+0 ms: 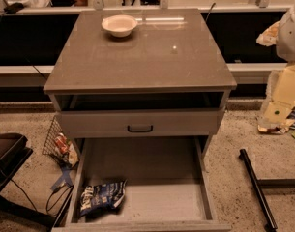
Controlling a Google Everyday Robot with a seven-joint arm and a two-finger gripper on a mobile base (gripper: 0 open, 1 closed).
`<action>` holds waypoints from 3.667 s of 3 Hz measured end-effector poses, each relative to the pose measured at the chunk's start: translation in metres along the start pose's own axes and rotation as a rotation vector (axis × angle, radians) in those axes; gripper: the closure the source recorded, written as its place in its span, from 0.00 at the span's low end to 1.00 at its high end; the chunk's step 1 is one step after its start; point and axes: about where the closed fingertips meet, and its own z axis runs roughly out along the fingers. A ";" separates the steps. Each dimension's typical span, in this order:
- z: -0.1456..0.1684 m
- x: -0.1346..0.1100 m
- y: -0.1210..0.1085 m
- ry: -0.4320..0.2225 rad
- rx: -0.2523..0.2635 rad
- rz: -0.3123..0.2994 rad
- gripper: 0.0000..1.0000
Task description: Pick blue chip bag from middle drawer and place on counter
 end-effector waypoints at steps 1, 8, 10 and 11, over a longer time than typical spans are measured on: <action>0.000 0.000 0.000 0.000 0.000 0.000 0.00; 0.204 -0.166 0.068 -0.609 -0.077 0.006 0.00; 0.389 -0.226 0.161 -0.500 -0.184 -0.065 0.00; 0.453 -0.222 0.190 -0.469 -0.202 -0.063 0.00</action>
Offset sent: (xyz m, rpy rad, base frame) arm 0.0195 0.0302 -0.0158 0.0905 -0.0092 0.0345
